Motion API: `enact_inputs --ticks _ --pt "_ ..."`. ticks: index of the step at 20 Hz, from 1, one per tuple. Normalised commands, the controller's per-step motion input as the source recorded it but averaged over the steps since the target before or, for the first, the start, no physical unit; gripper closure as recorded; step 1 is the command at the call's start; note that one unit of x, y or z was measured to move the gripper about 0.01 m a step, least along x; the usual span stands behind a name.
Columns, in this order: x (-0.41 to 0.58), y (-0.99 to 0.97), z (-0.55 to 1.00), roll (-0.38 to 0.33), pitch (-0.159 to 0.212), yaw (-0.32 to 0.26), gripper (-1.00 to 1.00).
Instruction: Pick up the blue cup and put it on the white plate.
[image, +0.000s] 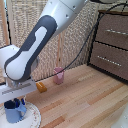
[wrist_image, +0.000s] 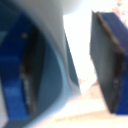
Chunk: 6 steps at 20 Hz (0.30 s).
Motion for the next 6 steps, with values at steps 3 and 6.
enact_inputs --ticks 3,6 --pt "0.201 -0.13 1.00 0.000 -0.028 0.025 -1.00" --pt "0.258 -0.10 0.90 0.000 -0.093 0.019 -1.00"
